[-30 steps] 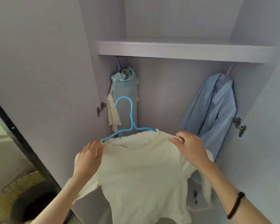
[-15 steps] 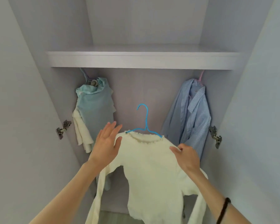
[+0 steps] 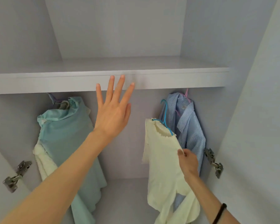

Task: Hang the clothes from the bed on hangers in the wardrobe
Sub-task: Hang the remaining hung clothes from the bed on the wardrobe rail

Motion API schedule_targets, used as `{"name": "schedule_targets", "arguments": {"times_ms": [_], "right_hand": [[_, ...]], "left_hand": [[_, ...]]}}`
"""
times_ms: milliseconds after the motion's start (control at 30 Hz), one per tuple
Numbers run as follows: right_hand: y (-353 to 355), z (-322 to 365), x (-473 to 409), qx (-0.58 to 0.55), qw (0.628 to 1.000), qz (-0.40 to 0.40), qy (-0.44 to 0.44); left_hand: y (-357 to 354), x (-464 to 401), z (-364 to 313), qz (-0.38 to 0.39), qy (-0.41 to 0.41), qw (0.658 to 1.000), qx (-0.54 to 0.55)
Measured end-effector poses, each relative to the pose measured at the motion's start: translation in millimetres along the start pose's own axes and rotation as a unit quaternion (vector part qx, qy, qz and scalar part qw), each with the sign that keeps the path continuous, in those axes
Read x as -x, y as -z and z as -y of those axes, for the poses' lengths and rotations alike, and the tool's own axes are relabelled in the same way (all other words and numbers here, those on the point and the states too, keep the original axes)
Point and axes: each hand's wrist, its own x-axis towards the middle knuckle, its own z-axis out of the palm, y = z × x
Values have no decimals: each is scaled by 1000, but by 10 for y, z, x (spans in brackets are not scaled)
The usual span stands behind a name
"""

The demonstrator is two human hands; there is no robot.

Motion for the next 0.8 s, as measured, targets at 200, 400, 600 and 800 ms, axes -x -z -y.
{"name": "schedule_targets", "arguments": {"times_ms": [200, 400, 600, 800], "right_hand": [[-154, 236, -574, -72, 995, -61, 9], [-190, 527, -1107, -103, 990, -88, 38], [-196, 766, -1498, -113, 988, -103, 25], [-197, 670, -1613, -79, 991, -106, 7]], "left_hand": [[-389, -450, 75, -5, 17, 1000, -5], [-603, -483, 84, -55, 25, 998, -33], [-676, -485, 78, -73, 31, 995, -54], [-669, -498, 55, -81, 39, 994, -58]]}}
